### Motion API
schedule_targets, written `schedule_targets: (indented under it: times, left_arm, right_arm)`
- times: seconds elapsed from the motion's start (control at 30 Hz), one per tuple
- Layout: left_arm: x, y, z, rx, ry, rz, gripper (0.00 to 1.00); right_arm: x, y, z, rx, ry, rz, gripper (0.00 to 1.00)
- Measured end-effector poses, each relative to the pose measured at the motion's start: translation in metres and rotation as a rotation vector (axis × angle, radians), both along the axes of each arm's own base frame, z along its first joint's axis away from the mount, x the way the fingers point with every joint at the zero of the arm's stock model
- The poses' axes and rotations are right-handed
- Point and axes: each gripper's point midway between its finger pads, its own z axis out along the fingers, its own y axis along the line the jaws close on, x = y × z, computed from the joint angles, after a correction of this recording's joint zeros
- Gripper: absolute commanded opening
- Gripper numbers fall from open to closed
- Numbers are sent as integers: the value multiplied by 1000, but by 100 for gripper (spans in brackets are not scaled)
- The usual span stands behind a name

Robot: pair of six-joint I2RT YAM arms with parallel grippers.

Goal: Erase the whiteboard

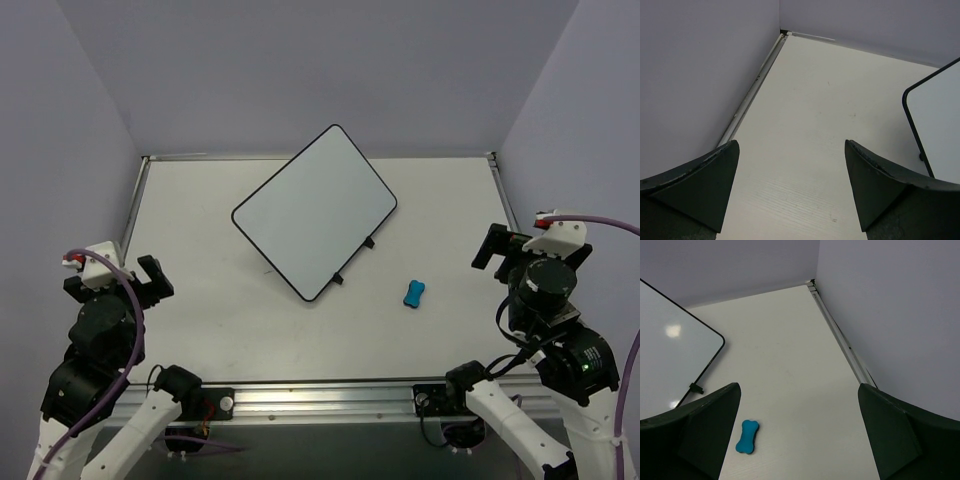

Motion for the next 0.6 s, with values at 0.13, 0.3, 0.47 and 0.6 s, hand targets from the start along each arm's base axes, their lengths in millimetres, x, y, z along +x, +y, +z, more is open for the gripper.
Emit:
schedule_targets:
  times: [0.13,0.3,0.47,0.6]
  left_arm:
    - [2,-1,-2,-7,-5,-2,94]
    - [4,2,-6,-17,-3,18,94]
    - [7,5,-3,-35,-13,29,94]
    - [11,0,-5,-37,-2,7,94]
  right_arm:
    - [6,3,1,2,-3,3,100]
    - [8,4,1,3,-5,5,100]
    - [9,4,-1,2,-3,5,100]
    - [9,4,-2,2,-2,5,100]
